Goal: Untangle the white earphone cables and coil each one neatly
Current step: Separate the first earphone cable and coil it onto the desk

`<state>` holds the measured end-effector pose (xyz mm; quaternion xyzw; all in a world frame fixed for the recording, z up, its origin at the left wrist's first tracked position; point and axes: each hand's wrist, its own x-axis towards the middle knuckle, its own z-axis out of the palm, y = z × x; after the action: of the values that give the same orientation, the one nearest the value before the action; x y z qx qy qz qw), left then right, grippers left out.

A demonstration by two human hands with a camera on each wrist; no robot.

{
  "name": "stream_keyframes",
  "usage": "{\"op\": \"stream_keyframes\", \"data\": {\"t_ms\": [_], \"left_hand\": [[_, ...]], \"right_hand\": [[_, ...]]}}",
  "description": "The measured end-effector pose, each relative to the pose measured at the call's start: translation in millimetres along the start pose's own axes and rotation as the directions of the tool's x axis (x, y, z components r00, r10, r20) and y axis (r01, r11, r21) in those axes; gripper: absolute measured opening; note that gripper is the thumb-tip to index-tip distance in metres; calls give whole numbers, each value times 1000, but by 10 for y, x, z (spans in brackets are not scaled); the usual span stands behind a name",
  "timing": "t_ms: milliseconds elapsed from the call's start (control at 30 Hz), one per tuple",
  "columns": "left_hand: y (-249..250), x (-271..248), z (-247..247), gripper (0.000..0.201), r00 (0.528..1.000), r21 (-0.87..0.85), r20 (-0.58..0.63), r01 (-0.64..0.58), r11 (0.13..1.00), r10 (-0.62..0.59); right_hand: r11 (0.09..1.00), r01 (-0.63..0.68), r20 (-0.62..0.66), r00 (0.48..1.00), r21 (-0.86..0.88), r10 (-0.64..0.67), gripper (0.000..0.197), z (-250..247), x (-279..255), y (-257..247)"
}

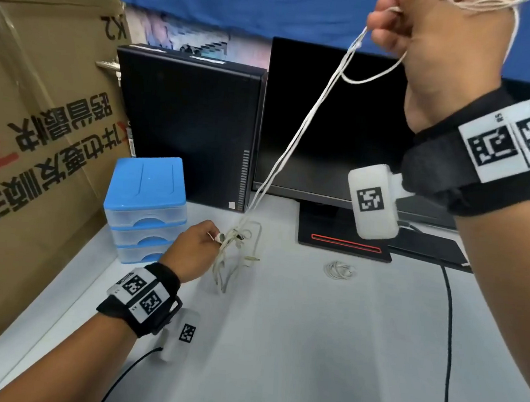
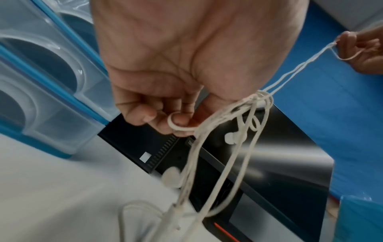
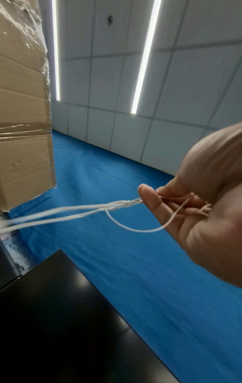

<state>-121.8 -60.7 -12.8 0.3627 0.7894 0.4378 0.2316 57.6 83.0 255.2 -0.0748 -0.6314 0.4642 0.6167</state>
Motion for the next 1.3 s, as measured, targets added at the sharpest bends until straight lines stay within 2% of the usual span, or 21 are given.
{"op": "stream_keyframes", "data": {"t_ms": [67,133,233,267,333,400,433,500,567,633,700,733,800,900,967,1067,1100,1167,1233,1267,1300], "left_hand": [[-19,23,-38,22,998,-106,52,37,994,-32],[7,15,-79,24,998,-163,66,25,986,-14],[254,-21,-121,25,986,-235,-27,-166,958,164],[397,-48,-122,23,974,-266,-17,-224,938,228],[666,-97,-82,28,934,-316,92,-301,900,344],[828,-109,11,35,895,-274,164,-364,890,416],[872,-111,61,31,887,-243,167,-385,890,430],[892,-93,143,18,887,-188,154,-406,894,435],[868,-61,193,16,893,-172,167,-390,904,417],[809,-37,218,35,890,-181,227,-360,915,395],[754,-39,252,60,867,-135,300,-375,917,399],[742,-44,279,63,854,-99,329,-393,914,403],[748,-38,346,48,846,-93,355,-393,915,399],[837,-76,455,17,863,-108,315,-380,919,394],[893,-87,467,15,872,-63,305,-383,922,383],[1027,-27,121,31,872,162,259,-463,871,416],[1096,10,-71,36,878,190,200,-471,862,435],[1291,12,-414,49,876,120,121,-480,869,467],[1503,-41,-602,60,844,172,202,-531,830,497],[1600,-68,-663,59,828,235,223,-557,796,514],[1696,-66,-711,51,820,261,188,-573,777,541]], "right_hand": [[999,-16,26,1000,35,15,7,-15,26,-31],[998,-65,145,987,-27,68,10,-4,-25,-46],[984,-85,308,942,-159,131,9,60,-143,-27],[980,-88,335,931,-181,145,10,82,-169,-18],[976,-95,354,921,-198,162,10,108,-183,-14],[976,-98,351,922,-193,162,11,114,-176,-32],[978,-95,346,925,-185,155,11,112,-170,-46],[982,-78,332,934,-173,133,12,88,-152,-80],[984,-57,314,943,-166,108,11,38,-129,-116],[986,-52,290,952,-161,98,11,-23,-108,-144],[986,-57,263,960,-154,97,11,-76,-86,-166],[987,-64,255,962,-149,101,9,-96,-75,-176],[987,-77,255,960,-140,111,5,-117,-54,-191],[986,-60,280,955,-157,103,3,-123,-24,-213],[981,-37,300,949,-193,95,3,-123,-14,-232],[974,-5,305,949,-227,76,7,-157,-35,-223],[973,4,316,946,-232,71,9,-171,-56,-207],[965,5,353,931,-262,91,13,-187,-115,-149],[955,-25,378,915,-296,141,14,-176,-190,-66],[950,-49,383,908,-308,171,14,-162,-224,-21],[945,-72,385,902,-318,198,14,-144,-255,22]]}}
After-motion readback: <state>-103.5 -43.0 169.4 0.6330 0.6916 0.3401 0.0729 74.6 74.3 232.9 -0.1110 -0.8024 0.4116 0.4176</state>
